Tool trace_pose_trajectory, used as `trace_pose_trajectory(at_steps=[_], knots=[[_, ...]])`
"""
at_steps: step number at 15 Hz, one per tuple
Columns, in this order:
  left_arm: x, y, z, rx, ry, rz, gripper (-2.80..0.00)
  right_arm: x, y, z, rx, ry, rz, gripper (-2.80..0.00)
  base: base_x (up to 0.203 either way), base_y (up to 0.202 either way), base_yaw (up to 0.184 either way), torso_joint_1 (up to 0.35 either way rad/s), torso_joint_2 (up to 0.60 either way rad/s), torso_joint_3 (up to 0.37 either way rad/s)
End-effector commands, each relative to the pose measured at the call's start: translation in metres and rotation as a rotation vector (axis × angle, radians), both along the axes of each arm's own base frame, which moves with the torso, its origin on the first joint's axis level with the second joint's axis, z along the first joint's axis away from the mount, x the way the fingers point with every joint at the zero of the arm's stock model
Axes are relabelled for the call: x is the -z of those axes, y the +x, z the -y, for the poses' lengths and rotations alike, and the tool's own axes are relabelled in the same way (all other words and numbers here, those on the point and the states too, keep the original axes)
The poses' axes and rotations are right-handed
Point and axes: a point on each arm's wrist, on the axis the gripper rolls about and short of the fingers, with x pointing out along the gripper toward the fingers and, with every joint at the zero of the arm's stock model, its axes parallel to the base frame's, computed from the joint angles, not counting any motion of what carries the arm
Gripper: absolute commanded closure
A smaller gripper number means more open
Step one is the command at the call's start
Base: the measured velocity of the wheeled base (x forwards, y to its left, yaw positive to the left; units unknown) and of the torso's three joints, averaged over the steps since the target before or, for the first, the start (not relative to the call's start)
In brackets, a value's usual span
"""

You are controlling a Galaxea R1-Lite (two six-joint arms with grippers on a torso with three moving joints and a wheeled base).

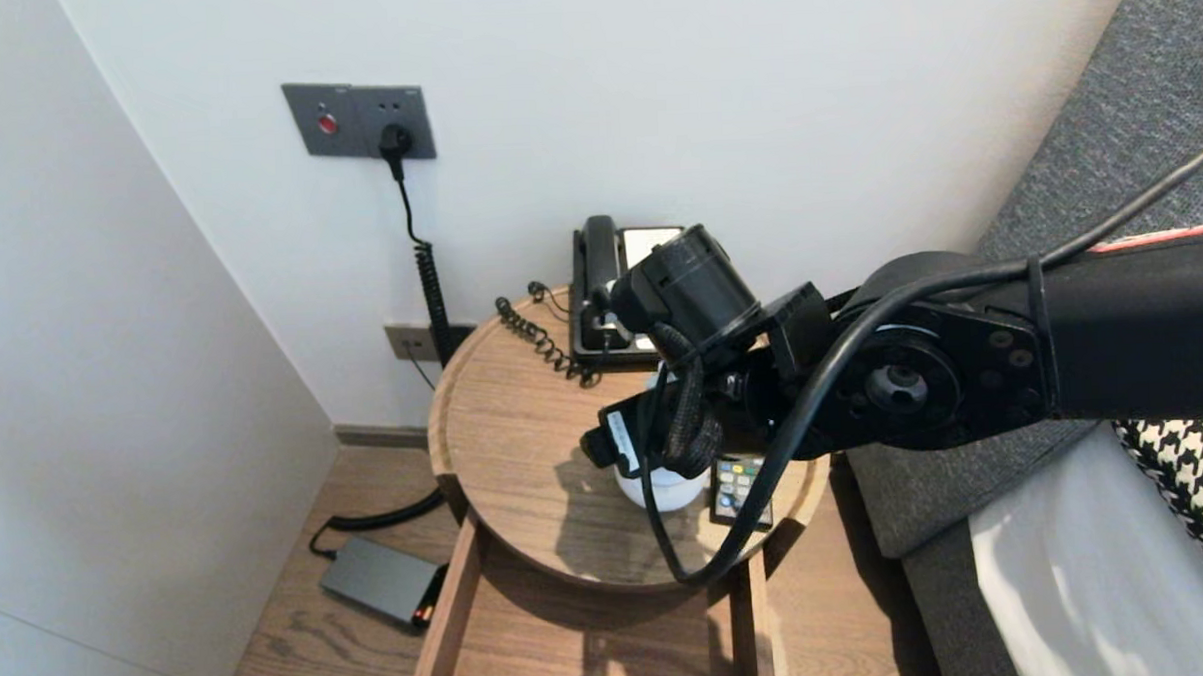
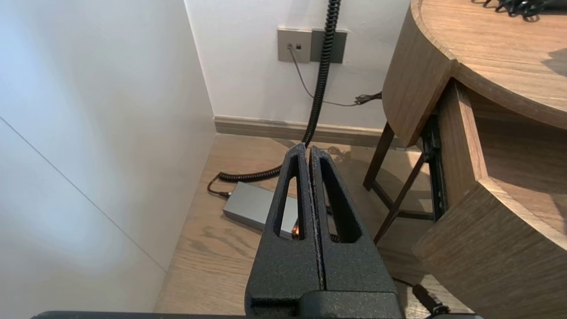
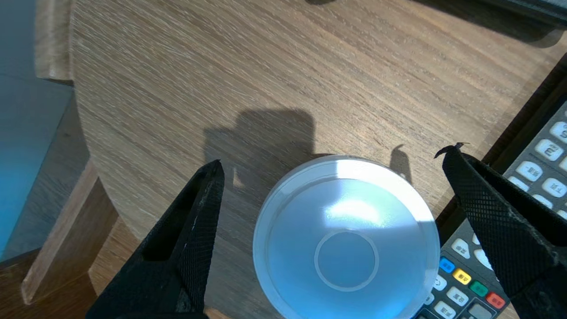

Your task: Put the remote controls on the table in the drawer one by one

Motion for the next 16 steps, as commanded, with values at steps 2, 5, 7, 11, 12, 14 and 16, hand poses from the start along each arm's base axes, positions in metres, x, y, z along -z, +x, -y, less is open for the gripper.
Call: trace_pose_trajectory(at_steps=[2, 5, 7, 11, 12, 14, 16], knots=[[0.003, 0.001, 0.0, -0.001, 0.0, -0.007, 0.0, 0.007, 0.002, -0.001, 0.006, -0.021, -0.012, -2.8, 0.0, 0.0, 0.0, 0.0, 0.0, 0.0], [0.003, 0.001, 0.0, -0.002, 0.0, -0.007, 0.0, 0.012, 0.0, 0.001, 0.01, -0.04, -0.02, -2.8, 0.0, 0.0, 0.0, 0.0, 0.0, 0.0], [0.003, 0.001, 0.0, -0.002, 0.0, -0.007, 0.0, 0.015, 0.0, 0.002, 0.02, -0.057, -0.019, -2.8, 0.0, 0.0, 0.0, 0.0, 0.0, 0.0], [0.003, 0.001, 0.0, -0.001, 0.0, -0.007, 0.0, 0.02, -0.002, 0.006, 0.023, -0.068, -0.028, -2.8, 0.0, 0.0, 0.0, 0.0, 0.0, 0.0], [0.003, 0.001, 0.0, -0.001, 0.0, -0.007, 0.0, 0.021, 0.001, 0.008, 0.031, -0.062, -0.02, -2.8, 0.0, 0.0, 0.0, 0.0, 0.0, 0.0], [0.003, 0.001, 0.0, 0.0, 0.0, -0.007, 0.0, 0.022, 0.003, 0.013, 0.036, -0.064, -0.011, -2.8, 0.0, 0.0, 0.0, 0.0, 0.0, 0.0], [0.003, 0.001, 0.0, -0.001, 0.0, -0.007, 0.0, 0.023, 0.004, 0.014, 0.039, -0.064, -0.01, -2.8, 0.0, 0.0, 0.0, 0.0, 0.0, 0.0]])
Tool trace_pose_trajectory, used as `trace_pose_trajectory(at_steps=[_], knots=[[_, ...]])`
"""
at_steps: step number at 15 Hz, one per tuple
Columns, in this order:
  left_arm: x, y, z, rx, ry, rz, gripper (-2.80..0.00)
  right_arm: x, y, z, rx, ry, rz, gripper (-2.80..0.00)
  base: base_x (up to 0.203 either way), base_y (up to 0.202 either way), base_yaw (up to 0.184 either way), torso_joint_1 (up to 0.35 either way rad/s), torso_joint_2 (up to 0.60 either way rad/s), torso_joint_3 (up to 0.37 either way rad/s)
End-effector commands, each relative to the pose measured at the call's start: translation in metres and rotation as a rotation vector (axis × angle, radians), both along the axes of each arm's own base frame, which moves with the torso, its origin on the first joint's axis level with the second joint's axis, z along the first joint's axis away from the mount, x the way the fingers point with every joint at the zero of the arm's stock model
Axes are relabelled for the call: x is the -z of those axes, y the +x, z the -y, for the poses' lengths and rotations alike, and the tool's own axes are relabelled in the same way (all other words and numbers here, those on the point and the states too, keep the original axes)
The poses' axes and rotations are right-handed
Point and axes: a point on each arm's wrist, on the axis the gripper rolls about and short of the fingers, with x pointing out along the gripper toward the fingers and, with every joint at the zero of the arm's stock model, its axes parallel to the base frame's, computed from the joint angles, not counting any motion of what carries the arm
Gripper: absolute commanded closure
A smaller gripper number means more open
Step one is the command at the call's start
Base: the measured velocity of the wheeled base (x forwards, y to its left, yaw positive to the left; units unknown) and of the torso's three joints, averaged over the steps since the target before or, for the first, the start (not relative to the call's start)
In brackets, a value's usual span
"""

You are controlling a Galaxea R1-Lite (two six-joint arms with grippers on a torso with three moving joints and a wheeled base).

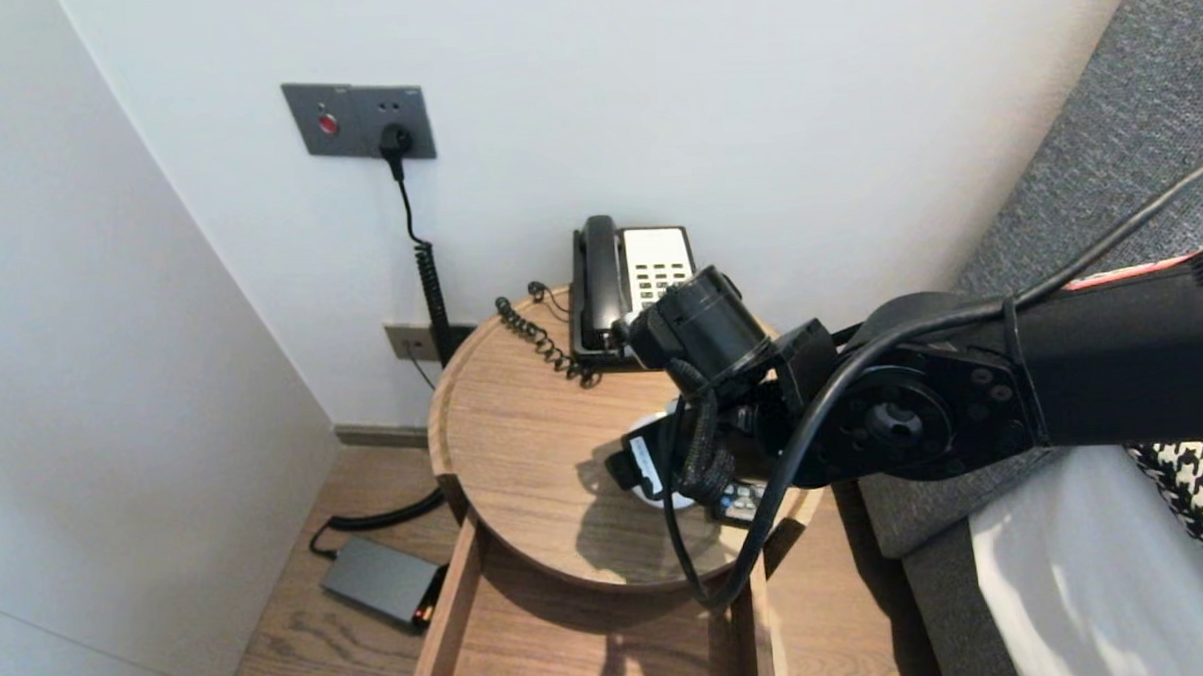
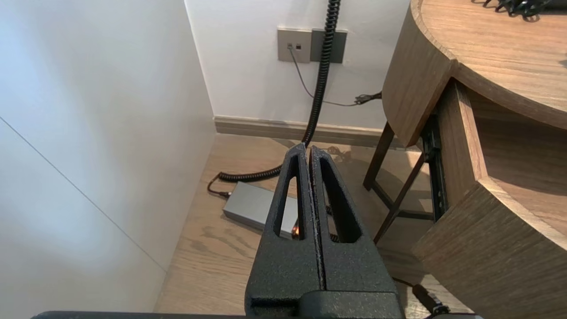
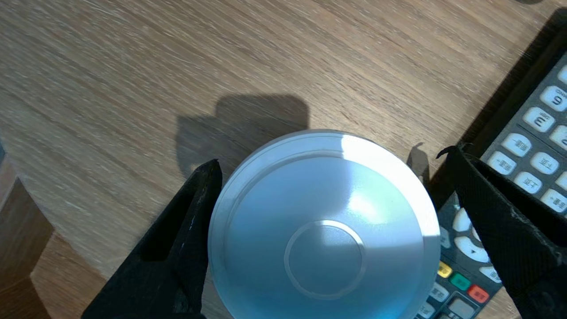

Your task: Put the remote controls on the table in the drawer one by one

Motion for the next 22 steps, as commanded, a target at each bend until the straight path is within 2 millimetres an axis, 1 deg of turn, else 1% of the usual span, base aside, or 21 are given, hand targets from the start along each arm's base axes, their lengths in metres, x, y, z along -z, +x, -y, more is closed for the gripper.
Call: trace_pose_trajectory(at_steps=[1, 2, 3, 9, 11, 12, 15, 16, 18, 20, 21, 22], knots=[[0.003, 0.001, 0.0, 0.0, 0.0, -0.007, 0.0, -0.002, 0.0, 0.002, 0.005, 0.007, 0.007, -2.8, 0.0, 0.0, 0.0, 0.0, 0.0, 0.0], [0.003, 0.001, 0.0, -0.001, 0.0, -0.007, 0.0, -0.001, 0.0, 0.001, 0.004, 0.008, 0.01, -2.8, 0.0, 0.0, 0.0, 0.0, 0.0, 0.0], [0.003, 0.001, 0.0, 0.001, 0.0, -0.007, 0.0, -0.001, 0.0, 0.001, 0.002, 0.006, 0.008, 0.0, 0.0, 0.0, 0.0, 0.0, 0.0, 0.0], [0.003, 0.001, 0.0, -0.001, 0.0, -0.007, 0.0, 0.004, -0.002, 0.002, 0.0, -0.007, -0.007, 0.0, 0.0, 0.0, 0.0, 0.0, 0.0, 0.0], [0.003, 0.001, 0.0, 0.0, 0.0, -0.007, 0.0, 0.003, -0.002, 0.002, 0.001, -0.003, -0.003, 0.0, 0.0, 0.0, 0.0, 0.0, 0.0, 0.0], [0.003, 0.001, 0.0, 0.0, 0.0, -0.007, 0.0, 0.001, -0.001, 0.001, 0.002, 0.004, 0.001, 0.0, 0.0, 0.0, 0.0, 0.0, 0.0, 0.0], [0.003, 0.001, 0.0, 0.0, 0.0, -0.007, 0.0, -0.021, -0.003, 0.001, 0.004, 0.077, 0.043, 0.0, 0.0, 0.0, 0.0, 0.0, 0.0, 0.0], [0.003, 0.001, 0.0, 0.001, 0.0, -0.007, 0.0, -0.025, -0.004, 0.002, 0.005, 0.09, 0.049, 0.0, 0.0, 0.0, 0.0, 0.0, 0.0, 0.0], [0.003, 0.001, 0.0, -0.001, 0.0, -0.007, 0.0, -0.034, -0.011, 0.002, -0.004, 0.112, 0.065, 0.0, 0.0, 0.0, 0.0, 0.0, 0.0, 0.0], [0.003, 0.001, 0.0, -0.001, 0.0, -0.007, 0.0, -0.04, -0.022, -0.001, -0.034, 0.122, 0.072, 0.0, 0.0, 0.0, 0.0, 0.0, 0.0, 0.0], [0.003, 0.001, 0.0, -0.001, 0.0, -0.007, 0.0, -0.042, -0.03, -0.004, -0.058, 0.124, 0.072, 0.0, 0.0, 0.0, 0.0, 0.0, 0.0, 0.0], [0.003, 0.001, 0.0, 0.001, 0.0, -0.009, 0.0, -0.043, -0.043, -0.012, -0.098, 0.129, 0.069, 0.0, 0.0, 0.0, 0.0, 0.0, 0.0, 0.0]])
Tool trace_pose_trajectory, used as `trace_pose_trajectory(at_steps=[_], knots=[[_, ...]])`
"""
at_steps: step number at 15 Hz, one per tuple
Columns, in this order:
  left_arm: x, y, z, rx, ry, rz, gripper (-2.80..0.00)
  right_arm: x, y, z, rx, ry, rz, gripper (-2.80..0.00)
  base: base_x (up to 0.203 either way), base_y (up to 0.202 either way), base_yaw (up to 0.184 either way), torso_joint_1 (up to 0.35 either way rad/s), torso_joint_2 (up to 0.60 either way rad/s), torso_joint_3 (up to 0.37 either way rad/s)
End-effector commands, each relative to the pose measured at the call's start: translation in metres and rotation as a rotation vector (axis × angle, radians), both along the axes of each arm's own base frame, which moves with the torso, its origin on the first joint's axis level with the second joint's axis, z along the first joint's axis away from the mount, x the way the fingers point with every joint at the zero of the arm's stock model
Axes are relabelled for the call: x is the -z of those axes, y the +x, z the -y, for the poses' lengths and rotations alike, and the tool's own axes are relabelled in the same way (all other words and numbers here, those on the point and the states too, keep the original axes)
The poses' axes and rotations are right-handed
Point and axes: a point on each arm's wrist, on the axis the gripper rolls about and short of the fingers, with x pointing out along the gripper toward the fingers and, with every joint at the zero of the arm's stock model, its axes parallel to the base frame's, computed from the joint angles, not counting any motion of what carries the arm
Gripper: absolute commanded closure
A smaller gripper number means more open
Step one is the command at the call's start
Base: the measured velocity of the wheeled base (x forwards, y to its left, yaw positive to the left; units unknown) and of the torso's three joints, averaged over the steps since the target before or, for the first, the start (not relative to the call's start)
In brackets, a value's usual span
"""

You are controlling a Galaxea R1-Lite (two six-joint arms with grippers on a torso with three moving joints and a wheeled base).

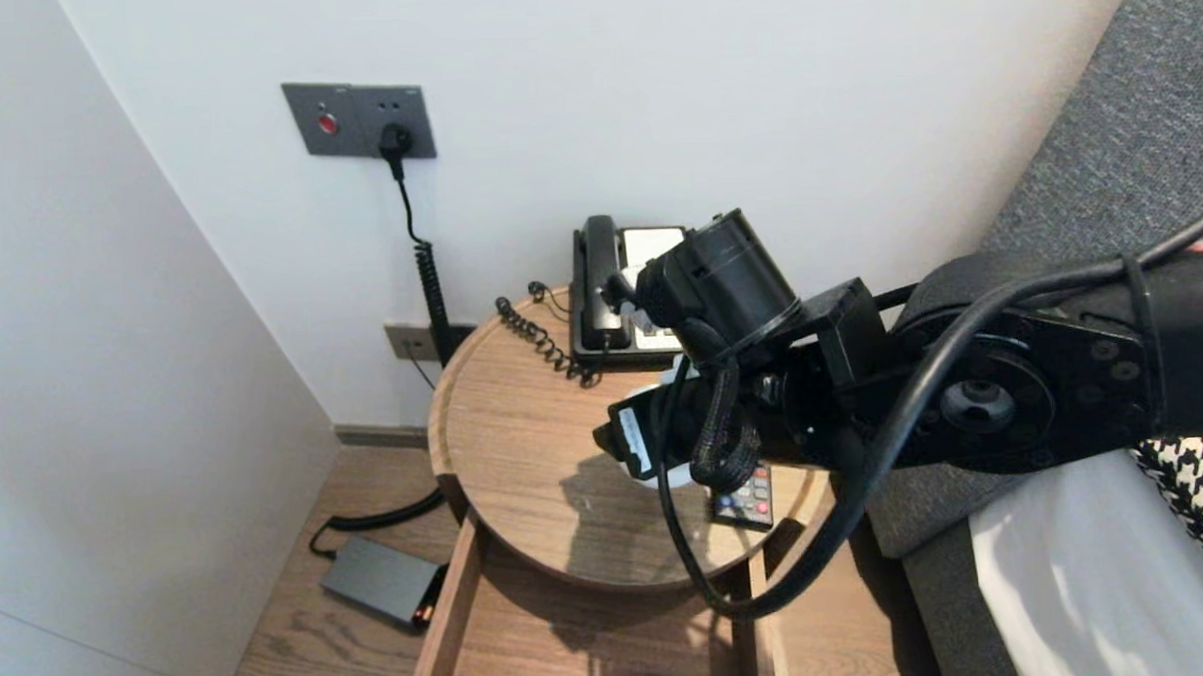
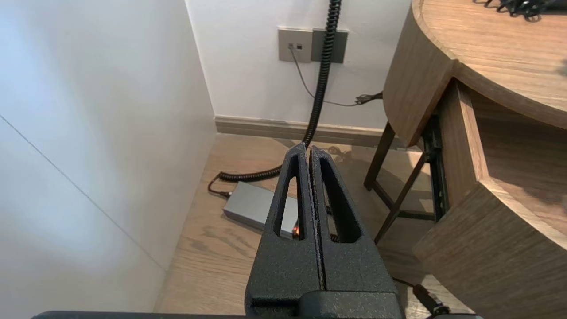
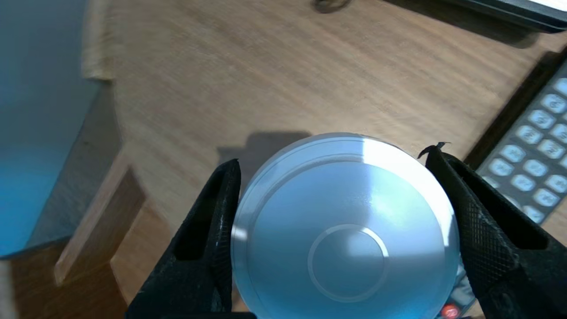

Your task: Put the remote controls on the table in the drawer one by one

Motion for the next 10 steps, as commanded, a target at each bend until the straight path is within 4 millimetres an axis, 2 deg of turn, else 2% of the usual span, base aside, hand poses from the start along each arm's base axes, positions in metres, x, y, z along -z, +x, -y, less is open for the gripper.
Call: trace_pose_trajectory(at_steps=[1, 5, 7, 10], knots=[[0.003, 0.001, 0.0, 0.001, 0.0, -0.007, 0.0, -0.007, -0.029, -0.011, -0.078, 0.019, 0.003, 0.0, 0.0, 0.0, 0.0, 0.0, 0.0, 0.0], [0.003, 0.001, 0.0, 0.001, 0.0, -0.007, 0.0, 0.006, -0.066, -0.029, -0.211, 0.005, -0.057, 0.0, 0.0, 0.0, 0.0, 0.0, 0.0, 0.0], [0.003, 0.001, 0.0, -0.001, 0.0, -0.007, 0.0, 0.015, -0.094, -0.041, -0.32, -0.01, -0.094, 0.0, 0.0, 0.0, 0.0, 0.0, 0.0, 0.0], [0.003, 0.001, 0.0, -0.001, 0.0, -0.007, 0.0, 0.036, -0.111, -0.052, -0.397, -0.063, -0.14, 0.0, 0.0, 0.0, 0.0, 0.0, 0.0, 0.0]])
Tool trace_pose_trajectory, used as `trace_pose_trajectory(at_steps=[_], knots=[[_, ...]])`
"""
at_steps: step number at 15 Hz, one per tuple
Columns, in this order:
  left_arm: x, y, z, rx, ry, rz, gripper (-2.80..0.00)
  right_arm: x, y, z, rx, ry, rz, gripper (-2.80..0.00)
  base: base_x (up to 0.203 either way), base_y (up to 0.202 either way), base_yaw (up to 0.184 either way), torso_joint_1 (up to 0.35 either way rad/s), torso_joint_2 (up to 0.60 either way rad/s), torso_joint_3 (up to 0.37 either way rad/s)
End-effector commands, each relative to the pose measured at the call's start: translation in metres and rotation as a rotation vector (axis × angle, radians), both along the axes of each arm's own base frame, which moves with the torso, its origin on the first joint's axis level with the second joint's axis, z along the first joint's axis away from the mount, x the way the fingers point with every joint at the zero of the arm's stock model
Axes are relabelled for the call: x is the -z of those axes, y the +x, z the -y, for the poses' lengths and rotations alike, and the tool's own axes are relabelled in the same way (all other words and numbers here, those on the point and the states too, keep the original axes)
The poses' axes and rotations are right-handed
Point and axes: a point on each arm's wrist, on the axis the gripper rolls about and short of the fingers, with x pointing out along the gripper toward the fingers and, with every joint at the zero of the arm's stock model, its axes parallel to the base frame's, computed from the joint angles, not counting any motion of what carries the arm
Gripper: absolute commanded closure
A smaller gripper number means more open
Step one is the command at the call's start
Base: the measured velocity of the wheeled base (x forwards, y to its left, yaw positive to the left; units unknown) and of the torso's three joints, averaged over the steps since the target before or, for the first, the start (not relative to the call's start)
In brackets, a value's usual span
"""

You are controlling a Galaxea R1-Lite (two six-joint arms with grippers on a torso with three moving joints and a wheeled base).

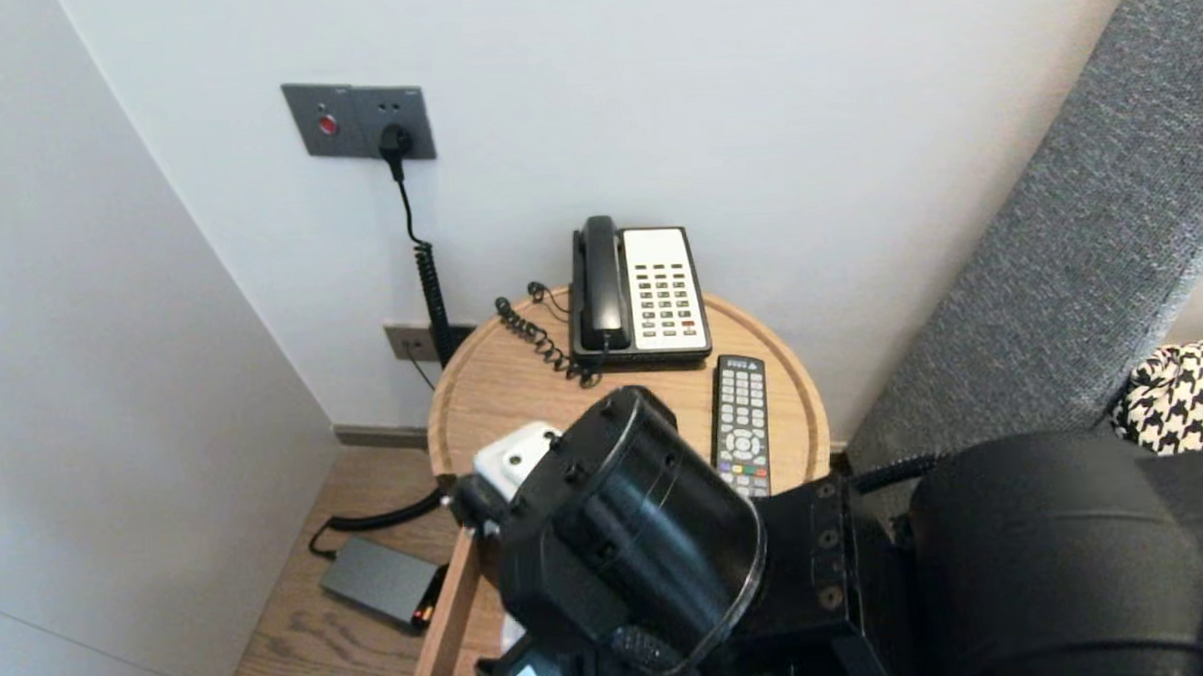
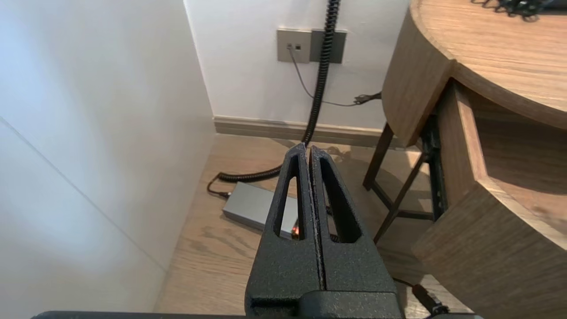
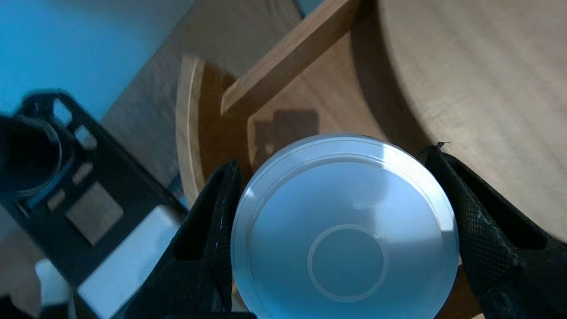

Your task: Put the remote controls on the table in the drawer one by one

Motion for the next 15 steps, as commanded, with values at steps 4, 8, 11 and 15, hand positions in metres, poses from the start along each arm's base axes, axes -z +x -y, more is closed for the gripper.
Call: trace_pose_trajectory(at_steps=[4, 8, 11, 15], knots=[[0.003, 0.001, 0.0, -0.001, 0.0, -0.007, 0.0, 0.033, -0.022, -0.023, -0.122, -0.072, -0.022, 0.0, 0.0, 0.0, 0.0, 0.0, 0.0, 0.0], [0.003, 0.001, 0.0, -0.001, 0.0, -0.007, 0.0, 0.055, -0.025, -0.039, -0.182, -0.087, 0.005, 0.0, 0.0, 0.0, 0.0, 0.0, 0.0, 0.0], [0.003, 0.001, 0.0, 0.0, 0.0, -0.007, 0.0, 0.071, -0.023, -0.043, -0.206, -0.137, 0.012, 0.0, 0.0, 0.0, 0.0, 0.0, 0.0, 0.0], [0.003, 0.001, 0.0, -0.001, 0.0, -0.007, 0.0, 0.083, -0.019, -0.051, -0.209, -0.15, 0.014, 0.0, 0.0, 0.0, 0.0, 0.0, 0.0, 0.0]])
